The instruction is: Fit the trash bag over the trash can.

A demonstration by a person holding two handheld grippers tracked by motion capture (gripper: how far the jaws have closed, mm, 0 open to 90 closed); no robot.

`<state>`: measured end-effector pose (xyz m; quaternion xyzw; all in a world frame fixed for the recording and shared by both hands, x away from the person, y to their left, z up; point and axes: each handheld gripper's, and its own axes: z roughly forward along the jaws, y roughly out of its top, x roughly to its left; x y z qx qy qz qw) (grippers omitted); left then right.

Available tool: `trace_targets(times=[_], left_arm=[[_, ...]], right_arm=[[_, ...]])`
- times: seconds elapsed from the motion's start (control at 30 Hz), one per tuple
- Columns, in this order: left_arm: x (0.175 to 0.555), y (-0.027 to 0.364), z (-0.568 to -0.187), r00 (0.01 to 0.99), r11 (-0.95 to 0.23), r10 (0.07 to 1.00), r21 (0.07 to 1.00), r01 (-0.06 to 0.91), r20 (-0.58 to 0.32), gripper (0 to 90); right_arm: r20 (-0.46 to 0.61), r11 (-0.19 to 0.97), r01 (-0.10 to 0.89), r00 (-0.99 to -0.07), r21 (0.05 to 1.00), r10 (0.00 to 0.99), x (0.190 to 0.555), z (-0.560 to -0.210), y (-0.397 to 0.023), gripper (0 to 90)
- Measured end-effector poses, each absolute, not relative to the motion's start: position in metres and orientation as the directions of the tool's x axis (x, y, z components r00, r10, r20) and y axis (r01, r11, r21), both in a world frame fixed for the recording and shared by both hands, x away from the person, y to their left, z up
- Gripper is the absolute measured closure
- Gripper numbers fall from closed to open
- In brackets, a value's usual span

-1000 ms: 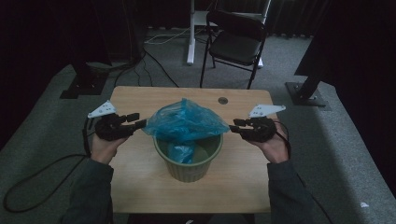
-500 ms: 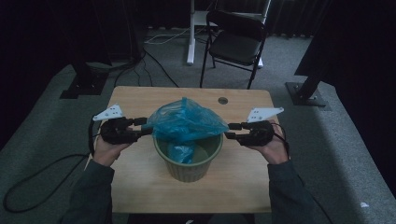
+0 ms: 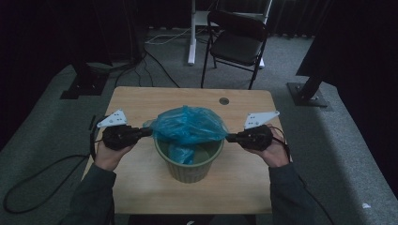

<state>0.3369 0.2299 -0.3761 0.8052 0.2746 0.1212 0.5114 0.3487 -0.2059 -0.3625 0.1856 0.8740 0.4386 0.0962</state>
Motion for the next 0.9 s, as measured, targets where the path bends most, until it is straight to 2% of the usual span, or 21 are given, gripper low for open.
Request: trace_targets(times=[0.33,0.67,0.9], left_arm=[[0.316,0.225,-0.386,0.843,-0.376,0.534,0.875,0.306,-0.065,89.2],[0.326,0.223,-0.388,0.810,-0.345,0.582,0.882,0.321,-0.067,89.3],[0.318,0.220,-0.388,0.823,-0.358,0.565,0.882,0.307,-0.058,89.3]], right_arm=[[0.034,0.584,0.223,-0.948,0.781,0.316,0.338,-0.370,-0.204,90.0],[0.039,0.561,0.236,-0.940,0.793,0.340,0.343,-0.373,-0.202,89.9],[0.049,0.565,0.238,-0.943,0.790,0.329,0.340,-0.377,-0.203,89.9]])
